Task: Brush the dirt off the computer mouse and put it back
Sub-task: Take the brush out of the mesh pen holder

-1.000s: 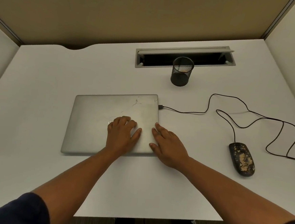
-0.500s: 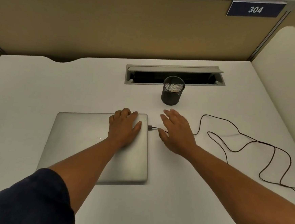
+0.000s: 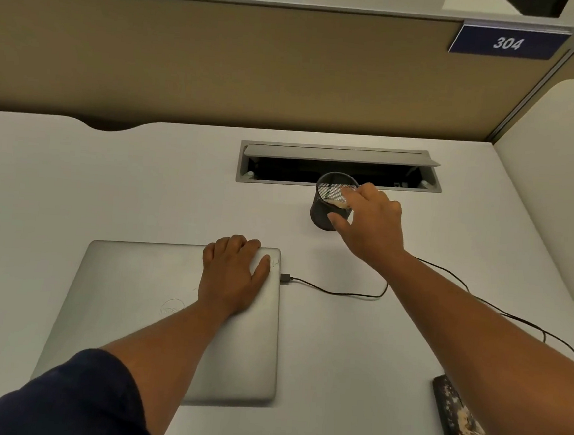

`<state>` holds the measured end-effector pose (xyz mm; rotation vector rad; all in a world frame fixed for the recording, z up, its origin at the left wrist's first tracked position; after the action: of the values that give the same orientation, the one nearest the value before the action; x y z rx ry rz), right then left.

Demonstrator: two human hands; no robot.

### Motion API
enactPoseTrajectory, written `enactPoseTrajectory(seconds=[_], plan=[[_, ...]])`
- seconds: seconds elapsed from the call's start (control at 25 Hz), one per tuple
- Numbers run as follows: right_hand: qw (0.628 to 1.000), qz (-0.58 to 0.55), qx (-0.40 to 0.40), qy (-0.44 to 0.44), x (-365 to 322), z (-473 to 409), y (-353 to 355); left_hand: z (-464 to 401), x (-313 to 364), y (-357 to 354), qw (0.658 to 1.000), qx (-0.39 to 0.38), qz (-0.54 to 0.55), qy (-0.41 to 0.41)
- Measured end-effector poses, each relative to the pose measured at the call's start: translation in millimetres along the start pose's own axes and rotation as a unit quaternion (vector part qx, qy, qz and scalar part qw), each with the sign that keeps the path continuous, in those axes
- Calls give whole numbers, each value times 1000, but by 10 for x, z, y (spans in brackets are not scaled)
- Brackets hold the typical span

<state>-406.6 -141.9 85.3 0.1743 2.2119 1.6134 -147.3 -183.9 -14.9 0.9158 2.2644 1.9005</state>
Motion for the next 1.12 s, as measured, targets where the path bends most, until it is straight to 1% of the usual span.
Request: enactPoseTrajectory(seconds=[0.08, 0.24, 0.36, 0.48, 0.52, 0.6, 0.68, 0.76, 0.84, 0.96, 1.04, 1.12], plan=[[1000, -10, -1, 4, 28, -23, -13, 4, 10, 0, 1000, -2, -1, 1], [997, -79, -15, 7, 120, -85, 16, 2, 29, 8, 1000, -11, -8, 2], [995, -101, -13, 11, 146, -90, -1, -3, 16, 3, 1000, -21, -12, 5], [987, -153, 38, 11, 194, -71, 115, 0, 31, -2, 1000, -19, -9, 5], [980, -187, 64, -2, 209, -49, 186, 0, 25, -1, 1000, -17, -6, 6], [958, -256, 118, -56, 282, 11, 327, 3, 16, -2, 1000, -14, 4, 10], [916, -344, 152, -141, 400, 102, 432, 9, 16, -8, 1000, -12, 13, 10], [853, -437, 165, -231, 522, 244, 495, 8, 14, 3, 1000, -3, 16, 2], [791, -506, 173, -299, 632, 448, 555, 13, 34, 27, 1000, 12, 16, -13], [701, -585, 181, -364, 774, 799, 615, 19, 125, 63, 998, 34, 1, -51], [655, -615, 190, -395, 887, 1065, 673, 19, 168, 91, 997, 45, -4, -70], [613, -640, 198, -420, 1002, 1331, 741, 15, 168, 135, 996, 52, 5, -65]])
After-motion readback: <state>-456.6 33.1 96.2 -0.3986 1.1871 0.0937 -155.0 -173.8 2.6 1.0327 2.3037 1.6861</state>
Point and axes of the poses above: each hand's wrist, its own z-axis away from the middle knuckle, its own y-axis out of the back of the hand, x = y × z, the point moved 7 cm from there along -z, towards the middle knuckle, and after that the axes turned 8 degrees about x, right-handed, at the moved point
